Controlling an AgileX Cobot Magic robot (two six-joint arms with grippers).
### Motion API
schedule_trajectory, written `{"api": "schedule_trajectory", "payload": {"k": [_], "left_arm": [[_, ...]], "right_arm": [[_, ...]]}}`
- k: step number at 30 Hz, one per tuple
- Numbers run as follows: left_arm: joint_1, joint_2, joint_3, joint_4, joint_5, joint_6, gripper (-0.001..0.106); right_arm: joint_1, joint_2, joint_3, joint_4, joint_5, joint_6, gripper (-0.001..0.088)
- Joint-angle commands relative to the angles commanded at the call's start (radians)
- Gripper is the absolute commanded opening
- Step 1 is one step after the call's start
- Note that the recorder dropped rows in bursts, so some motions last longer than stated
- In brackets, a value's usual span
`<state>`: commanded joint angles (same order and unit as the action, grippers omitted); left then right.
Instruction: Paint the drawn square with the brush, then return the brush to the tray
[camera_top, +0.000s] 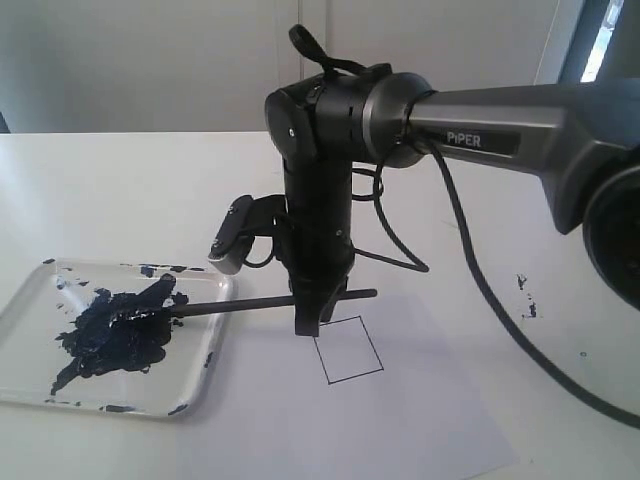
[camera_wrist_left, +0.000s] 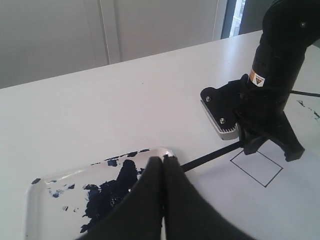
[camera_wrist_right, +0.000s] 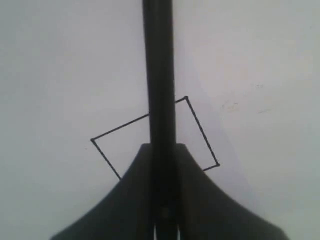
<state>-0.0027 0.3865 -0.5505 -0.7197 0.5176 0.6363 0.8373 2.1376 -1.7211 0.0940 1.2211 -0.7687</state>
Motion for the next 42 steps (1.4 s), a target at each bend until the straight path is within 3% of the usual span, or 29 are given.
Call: {"api": "schedule_trajectory", "payload": {"k": [12, 20, 27, 30, 35, 37, 40, 42], "left_arm": [[0.0, 0.0, 0.0, 0.002, -0.023, 0.0, 0.0], [0.0, 0.0, 0.0, 0.004, 0.017, 0.0, 0.0], [0.0, 0.0, 0.0, 0.058, 0.144, 0.0, 0.0], [0.0, 0.0, 0.0, 0.103, 0.223, 0.0, 0.0], [0.0, 0.023, 0.002, 0.064, 0.307, 0.039, 0.0], [0.0, 0.032, 0.002, -0.017, 0.342, 0.11, 0.011], [0.0, 0.058, 0.002, -0.087, 0.391, 0.153, 0.035], [0.0, 0.071, 0.004, -0.087, 0.407, 0.153, 0.042]], "right_arm": [[0.0, -0.011, -0.002, 0.035, 0.0, -0.043, 0.0], [0.0, -0.133, -0.002, 0.04, 0.0, -0.048, 0.0], [0.0, -0.206, 0.006, 0.042, 0.0, 0.011, 0.0], [0.0, -0.263, 0.08, 0.042, 0.0, -0.012, 0.0], [0.0, -0.385, 0.166, 0.042, 0.0, -0.021, 0.0], [0.0, -0.441, 0.192, 0.042, 0.0, -0.019, 0.0], [0.0, -0.514, 0.229, 0.04, 0.0, -0.01, 0.0], [0.0, -0.55, 0.255, 0.031, 0.0, 0.012, 0.0]]}}
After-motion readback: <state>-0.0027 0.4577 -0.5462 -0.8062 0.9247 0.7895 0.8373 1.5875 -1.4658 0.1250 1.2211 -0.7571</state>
